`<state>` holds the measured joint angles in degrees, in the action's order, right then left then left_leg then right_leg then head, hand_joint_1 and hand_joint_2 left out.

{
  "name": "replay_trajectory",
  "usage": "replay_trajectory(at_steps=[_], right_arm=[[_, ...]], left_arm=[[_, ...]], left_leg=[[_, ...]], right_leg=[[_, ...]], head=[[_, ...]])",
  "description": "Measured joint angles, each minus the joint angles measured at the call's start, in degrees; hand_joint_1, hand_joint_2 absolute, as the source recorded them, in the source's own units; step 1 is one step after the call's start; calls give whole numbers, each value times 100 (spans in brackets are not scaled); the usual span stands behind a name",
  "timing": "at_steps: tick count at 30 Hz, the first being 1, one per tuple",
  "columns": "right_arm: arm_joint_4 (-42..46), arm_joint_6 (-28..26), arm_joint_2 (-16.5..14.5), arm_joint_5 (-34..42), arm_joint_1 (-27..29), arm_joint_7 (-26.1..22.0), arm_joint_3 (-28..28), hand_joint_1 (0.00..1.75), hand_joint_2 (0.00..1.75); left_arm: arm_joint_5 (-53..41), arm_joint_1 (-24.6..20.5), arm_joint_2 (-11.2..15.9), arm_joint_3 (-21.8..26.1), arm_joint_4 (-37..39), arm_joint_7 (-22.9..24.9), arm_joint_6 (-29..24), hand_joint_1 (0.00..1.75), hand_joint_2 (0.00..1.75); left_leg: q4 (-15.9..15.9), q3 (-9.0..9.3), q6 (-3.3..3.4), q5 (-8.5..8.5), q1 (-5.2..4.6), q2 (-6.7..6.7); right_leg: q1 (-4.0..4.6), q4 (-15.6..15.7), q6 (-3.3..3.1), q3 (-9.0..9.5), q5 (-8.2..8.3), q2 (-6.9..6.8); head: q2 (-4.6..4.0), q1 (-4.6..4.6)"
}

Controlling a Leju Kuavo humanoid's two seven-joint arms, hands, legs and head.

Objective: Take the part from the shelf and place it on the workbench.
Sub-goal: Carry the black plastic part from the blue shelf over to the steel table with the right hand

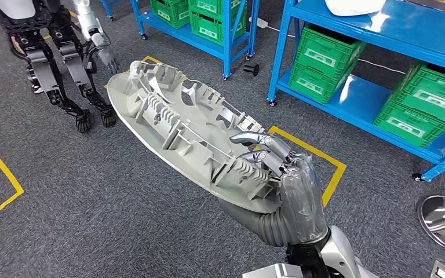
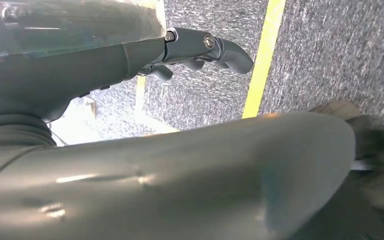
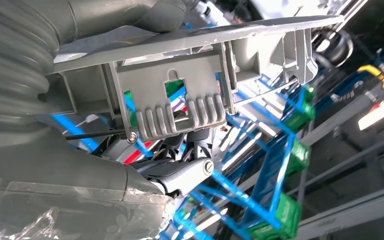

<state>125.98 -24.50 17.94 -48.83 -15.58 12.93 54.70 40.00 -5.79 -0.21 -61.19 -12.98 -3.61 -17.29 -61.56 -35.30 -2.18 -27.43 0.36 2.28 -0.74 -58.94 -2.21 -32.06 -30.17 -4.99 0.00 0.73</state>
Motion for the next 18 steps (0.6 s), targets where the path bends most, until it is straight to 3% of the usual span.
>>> replay_trajectory(at_steps=[2, 4, 6, 8, 9, 10, 11, 12, 13, 15, 17, 18], right_arm=[[0, 0, -4, -19, -4, -10, 1, 175, 175], [1, 0, -9, -28, -7, -15, 2, 175, 175], [3, 0, -11, -33, -10, -17, 0, 175, 175], [6, -1, -11, -43, -9, -23, 0, 175, 175], [9, -2, -11, -51, -7, -27, 1, 175, 175], [9, -2, -10, -55, -2, -28, 2, 175, 175], [9, -1, -10, -59, 2, -28, 3, 175, 175], [9, -1, -9, -61, 5, -28, 3, 175, 175], [9, 0, -9, -61, 6, -28, 4, 175, 175], [10, 0, -9, -61, 5, -28, 5, 175, 175], [17, 1, -10, -61, 5, -28, 5, 175, 175], [20, 1, -10, -61, 6, -28, 5, 175, 175]], left_arm=[[0, -12, 2, 1, 0, 1, -8, 0, 175], [0, 3, 4, 1, 1, 6, -10, 0, 175], [2, 19, 8, 2, 2, 13, -15, 0, 175], [4, 6, 5, 3, 4, 15, -19, 0, 175], [5, -2, 2, 3, 4, 16, -20, 0, 175], [4, -6, -1, 3, 4, 17, -19, 0, 175], [4, -3, -3, 3, 4, 18, -19, 0, 175], [4, 0, -3, 3, 4, 19, -20, 0, 175], [4, 0, -2, 3, 4, 20, -21, 0, 175], [4, -8, -3, 3, 4, 20, -22, 0, 175], [4, -11, -4, 4, 4, 20, -22, 0, 175], [4, -5, -4, 5, 4, 20, -22, 0, 175]], left_leg=[[300, 149, 88, 25, -63, 136], [338, 136, 156, 50, -69, 27], [409, 155, 218, 92, -44, -96], [447, 166, 259, 118, -26, -219], [445, 162, 267, 121, -27, -288], [442, 161, 271, 121, -31, -365], [435, 163, 272, 120, -35, -444], [423, 165, 270, 119, -37, -526], [406, 166, 263, 113, -35, -610], [346, 133, 231, 94, -28, -762], [303, 58, 172, 96, -9, -888], [299, 26, 137, 111, 1, -952]], right_leg=[[24, 4, 54, 10, -12, -109], [26, 25, 117, 27, -20, -208], [6, -104, 165, -9, -149, -41], [-9, -687, 179, -273, -474, 308], [-7, -1085, 179, -473, -638, 412], [-3, -1410, 178, -644, -729, 461], [0, -1554, 175, -738, -707, 479], [0, -1467, 169, -726, -567, 494], [-5, -1167, 160, -611, -341, 532], [-33, -419, 139, -305, 30, 797], [-40, -85, 114, -181, 117, 997], [-30, -66, 99, -182, 111, 983]], head=[[0, -1], [0, -5], [0, -29], [0, -87], [0, -115], [0, -137], [0, -148], [0, -156], [0, -164], [0, -177], [0, -184], [0, -181]])
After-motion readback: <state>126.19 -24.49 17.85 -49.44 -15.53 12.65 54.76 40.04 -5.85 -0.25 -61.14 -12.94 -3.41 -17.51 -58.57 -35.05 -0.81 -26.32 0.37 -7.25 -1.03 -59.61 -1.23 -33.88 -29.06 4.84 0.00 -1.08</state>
